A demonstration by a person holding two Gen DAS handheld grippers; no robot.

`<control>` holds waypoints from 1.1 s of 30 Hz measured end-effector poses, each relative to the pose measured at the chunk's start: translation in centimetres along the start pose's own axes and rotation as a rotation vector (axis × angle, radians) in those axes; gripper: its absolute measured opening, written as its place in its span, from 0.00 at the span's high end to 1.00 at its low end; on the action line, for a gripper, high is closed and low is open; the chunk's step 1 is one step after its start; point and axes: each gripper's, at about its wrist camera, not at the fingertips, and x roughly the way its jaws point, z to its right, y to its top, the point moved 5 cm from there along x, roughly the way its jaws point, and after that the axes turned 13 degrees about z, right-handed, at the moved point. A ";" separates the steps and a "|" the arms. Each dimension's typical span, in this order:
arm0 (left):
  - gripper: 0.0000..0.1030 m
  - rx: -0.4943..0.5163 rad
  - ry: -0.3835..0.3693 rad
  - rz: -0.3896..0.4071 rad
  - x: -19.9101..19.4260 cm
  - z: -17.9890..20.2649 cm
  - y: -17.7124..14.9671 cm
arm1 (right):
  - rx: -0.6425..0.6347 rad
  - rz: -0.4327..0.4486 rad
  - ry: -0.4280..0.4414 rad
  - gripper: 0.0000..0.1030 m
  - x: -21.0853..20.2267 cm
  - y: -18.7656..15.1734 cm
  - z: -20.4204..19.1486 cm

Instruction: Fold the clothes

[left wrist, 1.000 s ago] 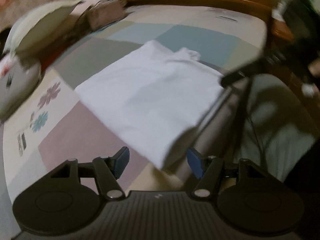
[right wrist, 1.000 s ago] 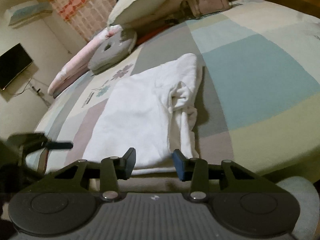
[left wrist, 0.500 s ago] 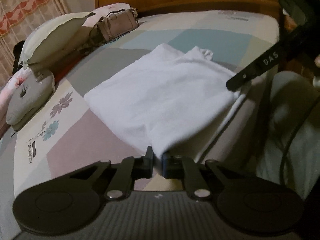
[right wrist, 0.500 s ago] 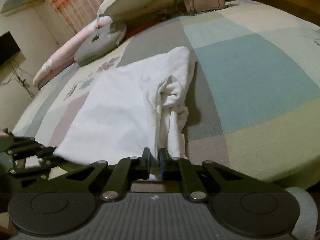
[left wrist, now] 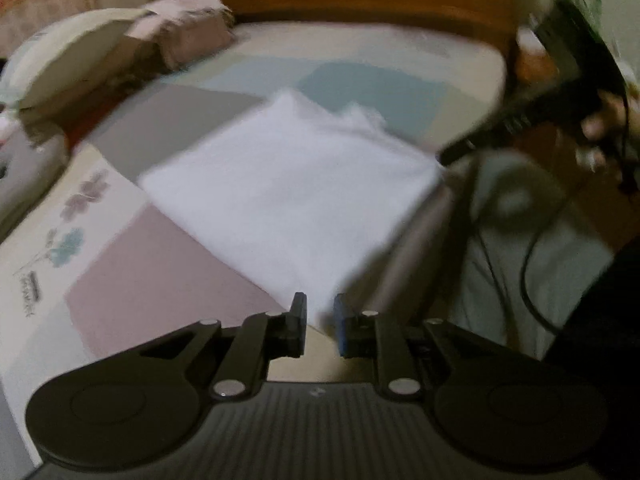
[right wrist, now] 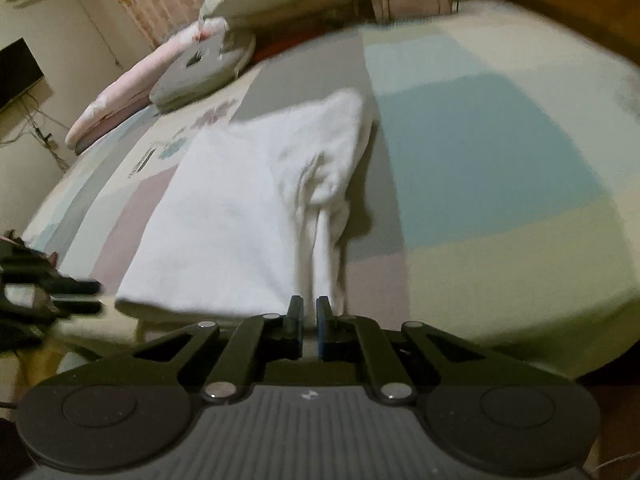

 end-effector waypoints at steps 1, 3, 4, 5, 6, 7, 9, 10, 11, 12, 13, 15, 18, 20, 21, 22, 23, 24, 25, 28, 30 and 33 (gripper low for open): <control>0.84 0.003 0.023 0.019 -0.1 -0.7 0.7 | -0.021 0.018 0.004 0.92 -0.3 0.6 -0.3; 0.84 0.034 0.078 0.059 0.7 -1.9 2.2 | -0.077 0.053 0.034 0.91 0.0 2.1 -1.7; 0.84 0.039 0.087 0.074 1.7 -2.2 2.9 | -0.121 0.068 0.037 0.91 0.6 2.8 -2.5; 0.84 0.027 0.078 0.080 3.1 -2.6 3.4 | -0.168 0.082 0.035 0.91 1.2 3.4 -3.2; 0.84 0.015 0.070 0.085 4.4 -3.0 3.9 | -0.202 0.093 0.034 0.90 2.1 4.0 -3.8; 0.84 -0.003 0.058 0.090 5.8 -3.4 4.3 | -0.222 0.102 0.032 0.90 3.2 4.7 -4.2; 0.84 -0.067 0.029 0.076 8.6 -4.1 4.1 | -0.255 0.111 0.023 0.89 5.5 5.7 -4.7; 0.84 -0.096 0.020 0.059 9.8 -4.2 3.6 | -0.259 0.102 0.012 0.88 6.6 5.9 -4.6; 0.84 -0.125 0.020 0.026 10.8 -4.2 2.6 | -0.261 0.078 -0.001 0.88 7.8 5.6 -4.2; 0.84 -0.152 0.022 0.008 11.5 -4.1 1.6 | -0.262 0.038 -0.017 0.88 8.8 5.0 -3.7; 0.84 -0.175 0.029 0.027 11.5 -4.0 0.9 | -0.256 0.019 -0.018 0.90 9.3 4.2 -3.2; 0.84 -0.205 0.034 0.052 10.9 -3.9 -0.2 | -0.224 0.015 0.006 0.91 9.0 3.0 -2.4; 0.85 -0.226 0.027 0.049 10.6 -4.9 1.0 | -0.168 0.006 0.029 0.91 7.7 2.8 -2.0; 0.85 -0.234 0.024 0.049 10.5 -5.6 2.1 | -0.176 0.008 0.020 0.87 7.5 3.5 -2.5; 0.85 -0.233 0.029 0.055 10.6 -6.1 2.7 | -0.181 0.014 0.021 0.84 7.5 3.9 -2.8; 0.84 -0.225 0.047 0.074 11.0 -6.8 3.3 | -0.186 0.025 0.026 0.80 7.8 4.2 -3.1; 0.84 -0.231 0.060 0.084 11.6 -7.5 3.8 | -0.191 0.036 0.031 0.78 8.0 4.6 -3.5; 0.84 -0.240 0.068 0.091 12.2 -8.1 4.2 | -0.196 0.047 0.036 0.74 8.3 4.9 -3.9; 0.83 -0.256 0.064 0.091 12.9 -8.8 4.2 | -0.201 0.058 0.041 0.71 8.6 5.3 -4.3; 0.82 -0.335 0.060 0.089 15.2 -10.4 3.2 | -0.219 -0.001 -0.002 0.71 9.8 3.7 -3.7; 0.81 -0.385 0.051 0.134 15.6 -10.9 2.6 | -0.218 0.020 0.004 0.71 9.2 2.9 -3.4; 0.82 -0.399 0.103 0.156 15.2 -11.9 3.1 | -0.184 0.031 0.004 0.71 8.8 2.6 -3.1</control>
